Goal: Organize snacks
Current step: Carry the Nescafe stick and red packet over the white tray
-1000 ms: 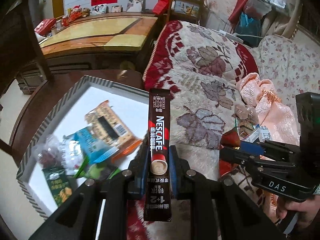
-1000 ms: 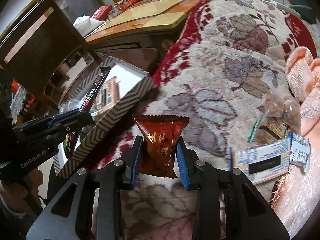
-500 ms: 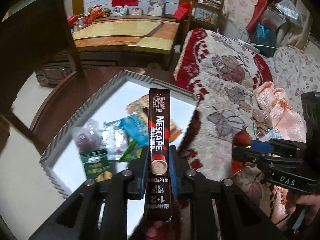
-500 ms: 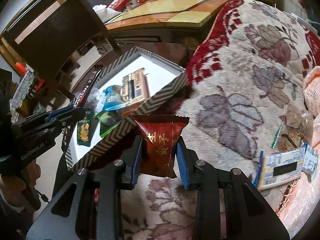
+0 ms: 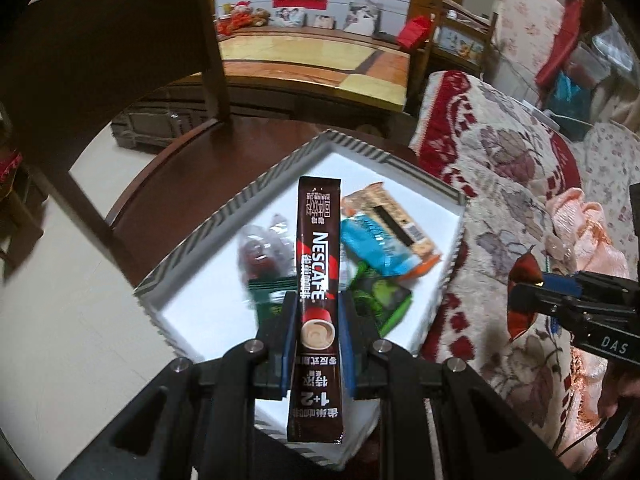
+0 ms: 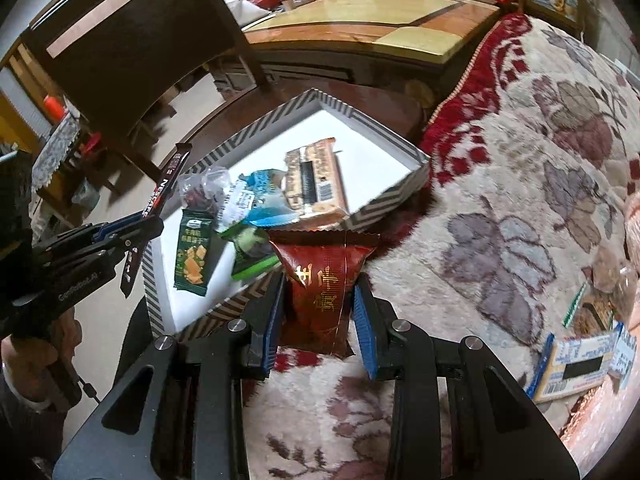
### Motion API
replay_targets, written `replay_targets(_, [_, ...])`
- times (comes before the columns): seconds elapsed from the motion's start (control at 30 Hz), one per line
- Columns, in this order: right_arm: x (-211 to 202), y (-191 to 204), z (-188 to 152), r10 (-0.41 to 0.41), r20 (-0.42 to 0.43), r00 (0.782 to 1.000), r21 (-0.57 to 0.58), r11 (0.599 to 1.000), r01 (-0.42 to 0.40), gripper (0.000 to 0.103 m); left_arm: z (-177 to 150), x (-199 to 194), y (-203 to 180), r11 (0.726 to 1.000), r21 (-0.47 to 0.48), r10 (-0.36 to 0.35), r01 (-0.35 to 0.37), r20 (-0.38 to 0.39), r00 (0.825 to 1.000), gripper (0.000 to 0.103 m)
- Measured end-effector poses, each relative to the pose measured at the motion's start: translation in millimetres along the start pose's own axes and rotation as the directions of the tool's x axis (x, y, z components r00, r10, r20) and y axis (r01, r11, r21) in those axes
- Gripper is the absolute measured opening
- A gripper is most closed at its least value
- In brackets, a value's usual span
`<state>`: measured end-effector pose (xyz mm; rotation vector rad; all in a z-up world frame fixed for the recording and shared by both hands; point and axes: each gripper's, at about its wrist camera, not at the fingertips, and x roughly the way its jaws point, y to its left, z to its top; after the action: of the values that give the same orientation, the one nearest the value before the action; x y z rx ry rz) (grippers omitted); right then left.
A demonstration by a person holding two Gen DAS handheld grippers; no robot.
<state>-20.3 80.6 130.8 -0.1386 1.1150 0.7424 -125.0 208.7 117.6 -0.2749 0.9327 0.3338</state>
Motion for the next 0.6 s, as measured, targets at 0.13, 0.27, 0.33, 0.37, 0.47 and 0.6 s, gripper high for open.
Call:
replay_targets(0.13, [6,14,10,0.009,-0.009,1.0,-0.031,0.999,-0.01,0.032,-5,4,12,1.0,-0.019,0.014,-0.015,-0.009,1.0,0.021])
replay_targets(0.27, [16,31,18,0.025,-0.024,0.999,-0.067,0.997,-0.026,0.032,-8,9,20,0.999,-0.038,0.023,-0.023,-0.02,1.0,0.021])
replay_targets(0.33, [24,40,21,0.03,-0.038,0.999,-0.085,0.996,-0.034,0.032,-8,12,23,0.999,-0.045,0.026,-0.027,-0.025,0.999,0.021])
replay_targets(0.37, [27,43,22,0.032,-0.045,0.998,-0.092,0.995,-0.036,0.032,-8,13,24,0.999,-0.046,0.028,-0.029,-0.027,0.999,0.021])
replay_targets(0.47, [38,53,23,0.039,-0.068,0.997,-0.109,0.993,-0.047,0.032,-10,17,27,0.998,-0.047,0.035,-0.036,-0.031,0.999,0.021])
replay_targets(0.6, [52,64,23,0.048,-0.101,0.994,-0.127,0.99,-0.061,0.032,-11,23,32,0.997,-0.062,0.036,-0.039,-0.041,0.999,0.021])
